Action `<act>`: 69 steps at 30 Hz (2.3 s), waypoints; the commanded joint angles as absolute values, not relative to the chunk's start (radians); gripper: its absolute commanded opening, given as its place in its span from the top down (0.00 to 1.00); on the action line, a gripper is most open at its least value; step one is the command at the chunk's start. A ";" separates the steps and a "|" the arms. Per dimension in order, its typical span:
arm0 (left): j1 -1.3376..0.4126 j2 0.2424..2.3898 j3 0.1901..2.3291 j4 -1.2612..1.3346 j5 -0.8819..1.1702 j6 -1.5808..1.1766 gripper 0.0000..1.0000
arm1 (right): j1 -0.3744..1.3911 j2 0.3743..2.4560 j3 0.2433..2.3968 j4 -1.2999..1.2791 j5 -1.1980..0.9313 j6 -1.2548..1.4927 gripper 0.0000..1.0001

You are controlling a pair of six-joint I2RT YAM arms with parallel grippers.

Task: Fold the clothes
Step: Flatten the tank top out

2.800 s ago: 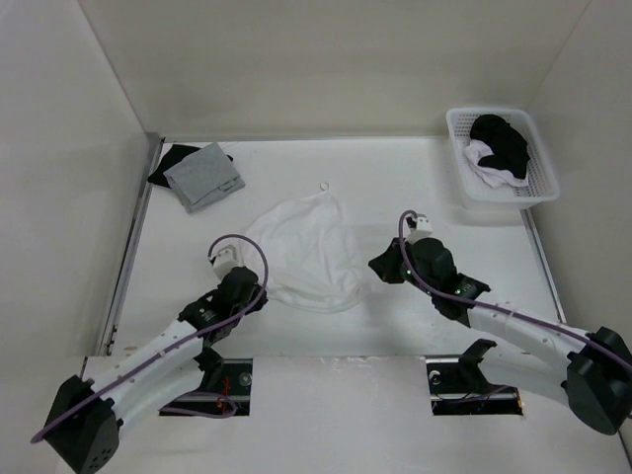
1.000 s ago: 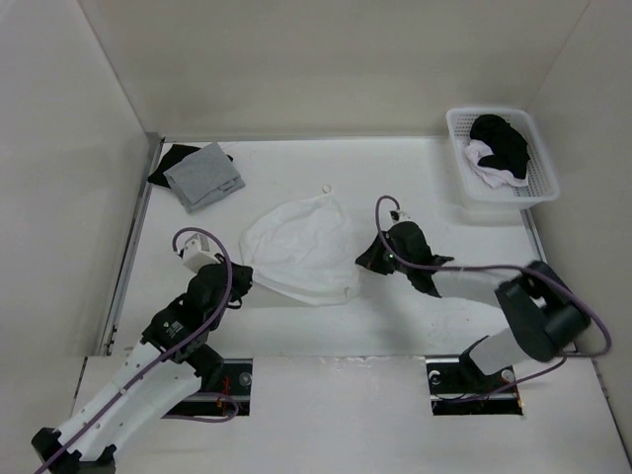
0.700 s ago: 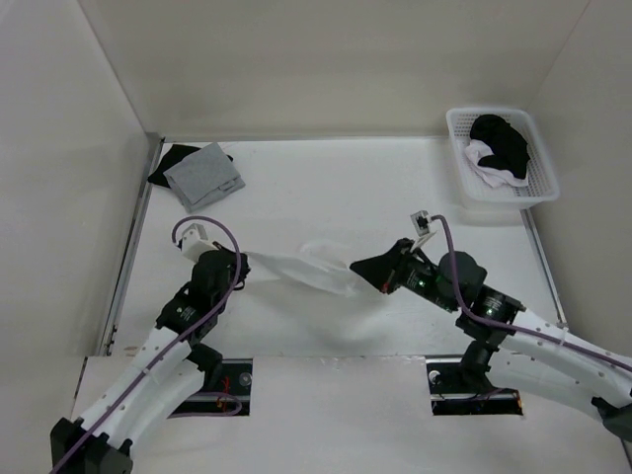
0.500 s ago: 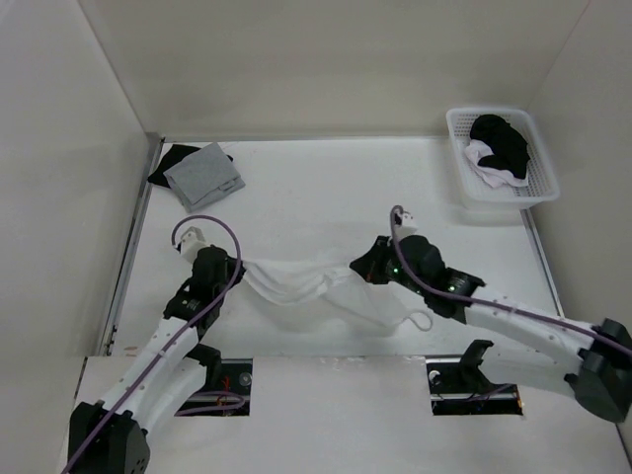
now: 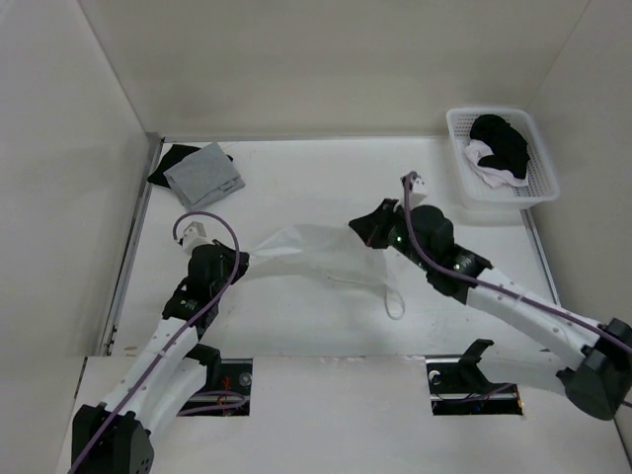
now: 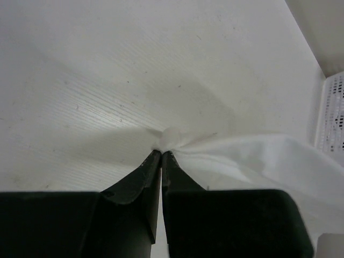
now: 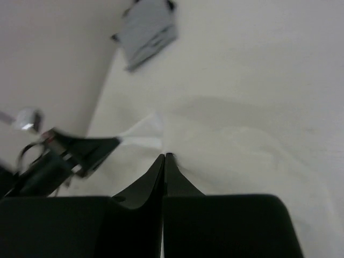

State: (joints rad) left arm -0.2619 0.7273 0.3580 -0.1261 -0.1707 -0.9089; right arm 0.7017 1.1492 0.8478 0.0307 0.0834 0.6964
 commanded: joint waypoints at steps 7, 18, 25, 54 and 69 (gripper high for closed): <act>-0.114 0.799 0.328 0.031 -0.055 -0.896 0.99 | 1.102 0.987 0.614 -0.109 0.173 0.808 1.00; -0.085 0.827 0.334 0.044 -0.052 -0.885 0.99 | 0.880 1.072 0.568 0.021 0.040 0.759 1.00; -0.104 0.853 0.324 0.067 -0.060 -0.894 0.99 | 0.713 1.192 0.630 0.075 0.034 0.715 0.99; -0.081 0.870 0.249 0.149 0.006 -0.905 0.99 | 0.625 1.443 0.727 0.184 -0.089 0.698 0.70; -0.074 0.844 0.247 0.138 0.020 -0.893 0.98 | 0.619 1.562 0.726 0.190 -0.098 0.718 0.64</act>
State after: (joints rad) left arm -0.0742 0.8558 0.2470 0.0940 0.0055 -0.9039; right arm 0.6250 1.5360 0.6930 0.1432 -0.0982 0.7113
